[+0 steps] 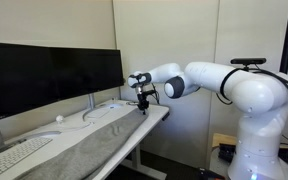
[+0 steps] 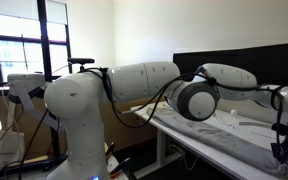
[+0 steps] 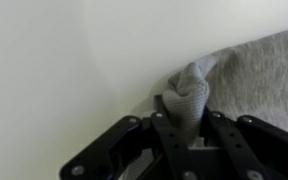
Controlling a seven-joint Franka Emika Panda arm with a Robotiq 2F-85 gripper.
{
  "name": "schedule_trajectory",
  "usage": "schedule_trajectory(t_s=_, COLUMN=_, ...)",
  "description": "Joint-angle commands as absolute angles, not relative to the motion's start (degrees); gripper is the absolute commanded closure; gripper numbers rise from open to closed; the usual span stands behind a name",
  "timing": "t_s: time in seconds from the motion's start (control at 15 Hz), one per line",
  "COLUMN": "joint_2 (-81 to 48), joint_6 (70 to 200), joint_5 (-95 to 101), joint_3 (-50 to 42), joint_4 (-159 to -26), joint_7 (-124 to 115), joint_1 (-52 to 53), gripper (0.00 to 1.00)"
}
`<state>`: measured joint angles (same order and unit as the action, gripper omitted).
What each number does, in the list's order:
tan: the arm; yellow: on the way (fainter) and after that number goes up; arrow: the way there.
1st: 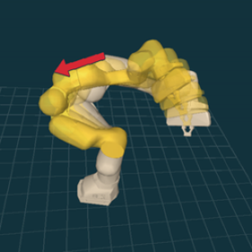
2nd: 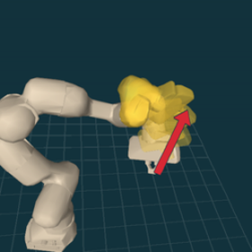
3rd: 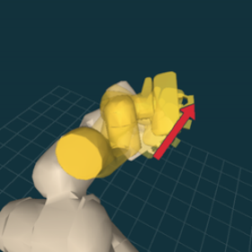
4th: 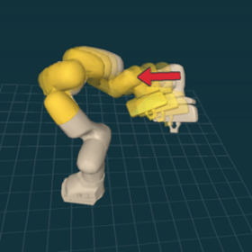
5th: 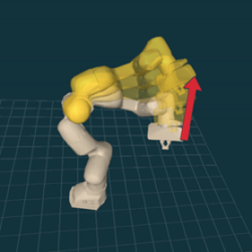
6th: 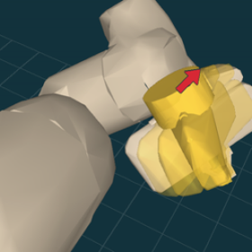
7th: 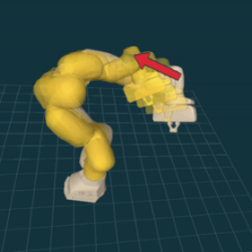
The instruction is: Fold the pants in half
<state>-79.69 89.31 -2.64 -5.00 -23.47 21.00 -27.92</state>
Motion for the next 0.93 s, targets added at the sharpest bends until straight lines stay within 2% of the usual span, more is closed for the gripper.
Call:
schedule_trajectory(t_s=0.0, joint_2=-78.5, joint_6=89.3, joint_5=-3.0, joint_3=-4.8, joint_4=-25.5, joint_7=20.2, joint_1=-28.0, gripper=0.90)
schedule_trajectory(t_s=0.87, joint_2=-75.7, joint_6=88.1, joint_5=-3.7, joint_3=-3.0, joint_4=-23.2, joint_7=20.5, joint_1=-27.3, gripper=0.91)
